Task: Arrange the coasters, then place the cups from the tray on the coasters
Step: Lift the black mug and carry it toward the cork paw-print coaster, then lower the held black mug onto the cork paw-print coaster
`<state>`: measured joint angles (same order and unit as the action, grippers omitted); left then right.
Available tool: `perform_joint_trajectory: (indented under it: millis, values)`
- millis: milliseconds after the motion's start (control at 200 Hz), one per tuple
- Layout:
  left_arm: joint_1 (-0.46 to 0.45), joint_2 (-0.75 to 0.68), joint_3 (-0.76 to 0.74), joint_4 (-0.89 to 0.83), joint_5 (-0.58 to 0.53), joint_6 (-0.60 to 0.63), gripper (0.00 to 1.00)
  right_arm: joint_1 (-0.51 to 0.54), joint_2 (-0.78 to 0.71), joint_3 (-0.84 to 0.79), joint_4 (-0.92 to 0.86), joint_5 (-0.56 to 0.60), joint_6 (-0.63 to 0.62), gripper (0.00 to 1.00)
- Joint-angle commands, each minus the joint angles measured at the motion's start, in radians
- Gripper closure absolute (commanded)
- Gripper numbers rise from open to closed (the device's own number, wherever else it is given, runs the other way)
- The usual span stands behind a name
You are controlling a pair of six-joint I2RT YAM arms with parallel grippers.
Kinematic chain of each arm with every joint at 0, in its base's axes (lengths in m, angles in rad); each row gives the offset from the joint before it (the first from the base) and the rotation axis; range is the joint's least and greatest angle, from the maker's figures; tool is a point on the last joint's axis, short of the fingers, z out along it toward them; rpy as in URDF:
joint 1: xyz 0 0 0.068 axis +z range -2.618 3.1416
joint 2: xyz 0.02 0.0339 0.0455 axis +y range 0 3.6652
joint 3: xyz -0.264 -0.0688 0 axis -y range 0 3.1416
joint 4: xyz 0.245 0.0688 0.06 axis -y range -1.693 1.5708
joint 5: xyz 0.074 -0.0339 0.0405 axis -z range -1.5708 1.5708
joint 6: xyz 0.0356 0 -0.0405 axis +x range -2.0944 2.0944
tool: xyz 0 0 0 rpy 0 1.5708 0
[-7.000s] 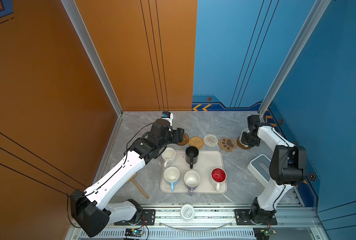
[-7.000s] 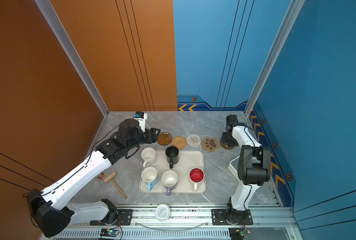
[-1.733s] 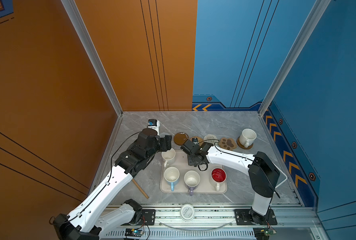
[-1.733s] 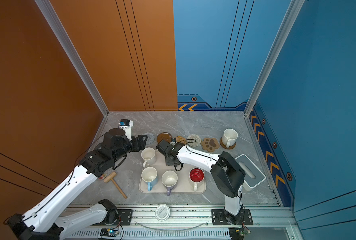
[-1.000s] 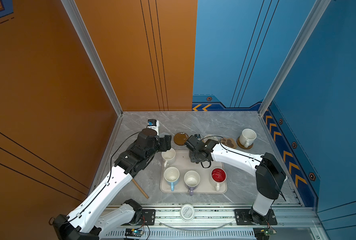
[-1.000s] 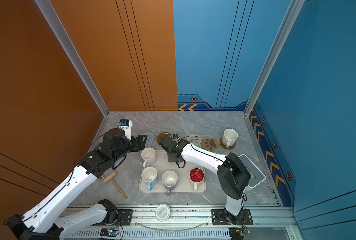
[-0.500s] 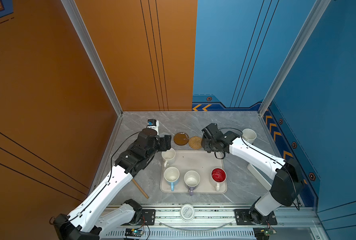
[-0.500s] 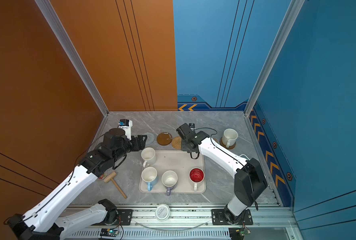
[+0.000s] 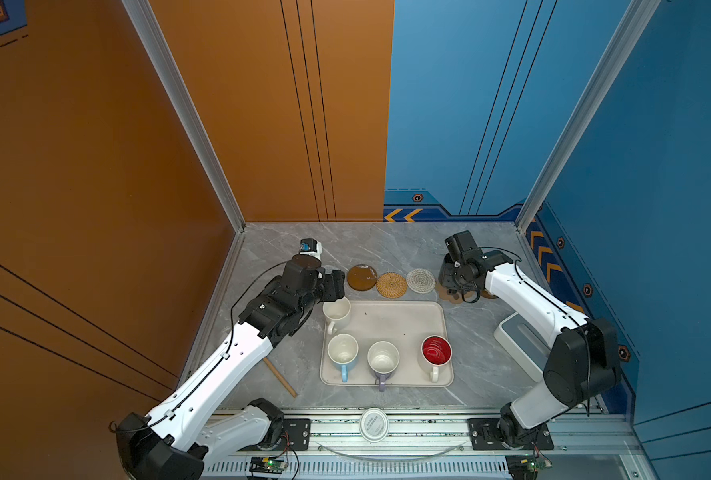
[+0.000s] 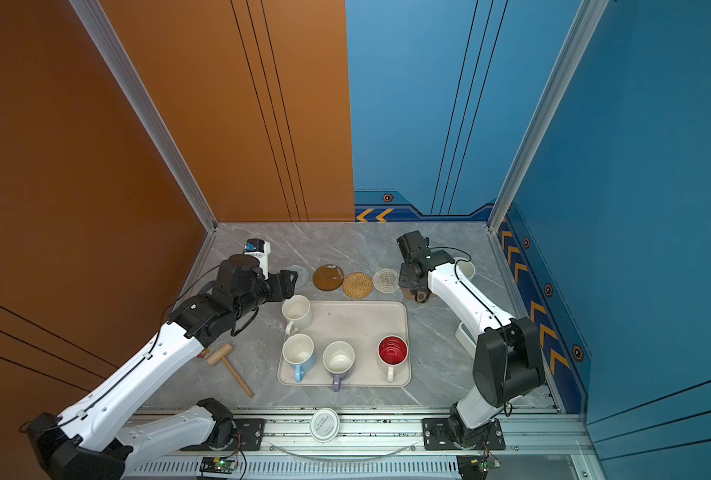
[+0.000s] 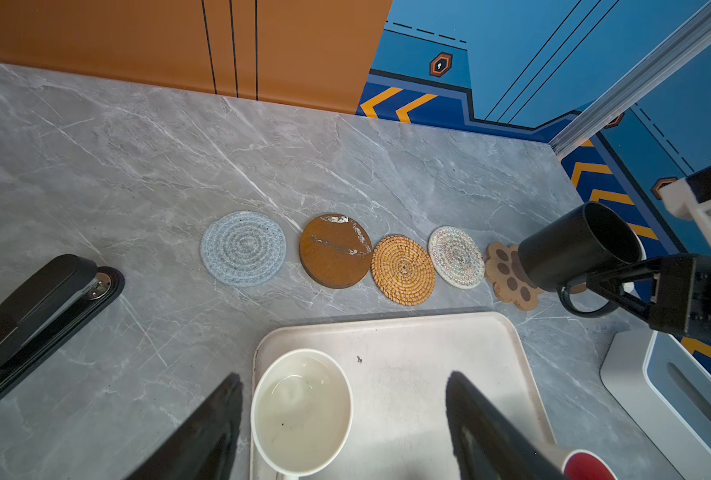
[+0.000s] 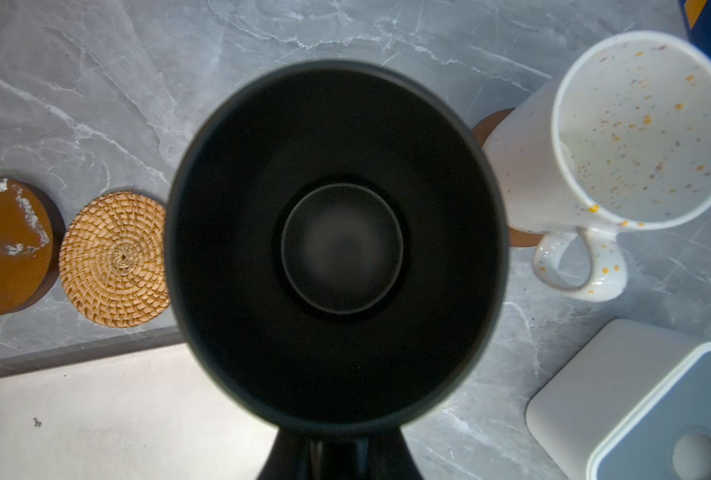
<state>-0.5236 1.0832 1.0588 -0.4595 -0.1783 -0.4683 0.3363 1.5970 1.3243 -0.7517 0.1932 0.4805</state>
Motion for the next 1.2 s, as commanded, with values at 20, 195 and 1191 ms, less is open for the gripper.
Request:
perform_joint_trajectory:
  millis: [20, 195, 1191]
  values:
    - [0.003, 0.026, 0.041, 0.03, -0.027, -0.011, 0.22, -0.027, 0.003, 0.0, 0.046, -0.032, -0.057, 1.0]
    - [0.003, 0.056, 0.067, 0.027, -0.018, -0.012, 0.22, -0.053, 0.018, -0.017, 0.068, -0.04, -0.081, 1.0]
    - [-0.02, 0.023, 0.05, 0.024, -0.071, -0.03, 0.22, -0.09, 0.096, -0.051, 0.17, -0.048, -0.136, 1.0]
